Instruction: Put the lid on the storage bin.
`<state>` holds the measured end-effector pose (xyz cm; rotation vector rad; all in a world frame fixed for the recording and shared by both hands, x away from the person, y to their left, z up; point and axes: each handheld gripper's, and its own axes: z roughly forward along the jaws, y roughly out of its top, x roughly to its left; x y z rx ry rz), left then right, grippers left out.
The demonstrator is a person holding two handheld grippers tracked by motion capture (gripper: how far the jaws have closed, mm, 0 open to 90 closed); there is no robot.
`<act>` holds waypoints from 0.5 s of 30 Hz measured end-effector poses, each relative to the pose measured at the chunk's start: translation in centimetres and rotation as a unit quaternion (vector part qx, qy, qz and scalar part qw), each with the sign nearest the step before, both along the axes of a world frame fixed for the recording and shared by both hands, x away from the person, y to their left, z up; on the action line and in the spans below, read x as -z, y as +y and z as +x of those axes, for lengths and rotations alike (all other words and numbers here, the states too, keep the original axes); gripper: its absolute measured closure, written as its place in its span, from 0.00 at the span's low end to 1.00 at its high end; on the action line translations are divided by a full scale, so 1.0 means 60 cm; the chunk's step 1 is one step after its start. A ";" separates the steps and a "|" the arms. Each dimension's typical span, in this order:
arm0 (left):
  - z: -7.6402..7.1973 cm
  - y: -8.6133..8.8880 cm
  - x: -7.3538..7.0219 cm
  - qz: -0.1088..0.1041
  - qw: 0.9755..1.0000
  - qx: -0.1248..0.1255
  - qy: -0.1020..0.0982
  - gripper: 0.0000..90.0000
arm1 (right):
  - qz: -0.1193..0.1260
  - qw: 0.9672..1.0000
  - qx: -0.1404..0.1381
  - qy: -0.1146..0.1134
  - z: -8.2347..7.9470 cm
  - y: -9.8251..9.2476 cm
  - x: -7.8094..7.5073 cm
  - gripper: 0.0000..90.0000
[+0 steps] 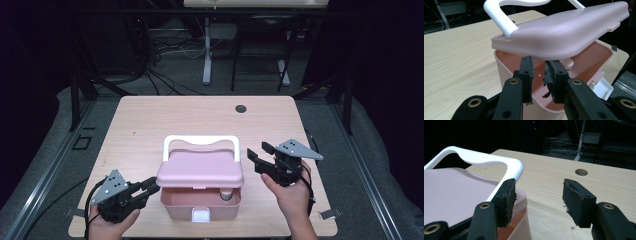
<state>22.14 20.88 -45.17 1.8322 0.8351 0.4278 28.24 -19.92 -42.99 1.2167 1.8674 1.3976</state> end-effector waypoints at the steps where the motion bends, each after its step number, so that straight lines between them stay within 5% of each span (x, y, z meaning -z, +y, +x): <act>1: -0.001 0.000 0.001 0.000 1.000 -0.001 0.000 0.84 | -0.001 1.000 0.000 0.001 0.000 0.000 0.000 0.49; 15: -0.008 0.001 0.018 0.013 1.000 0.007 0.014 0.86 | -0.002 1.000 0.002 0.000 -0.001 0.000 0.000 0.49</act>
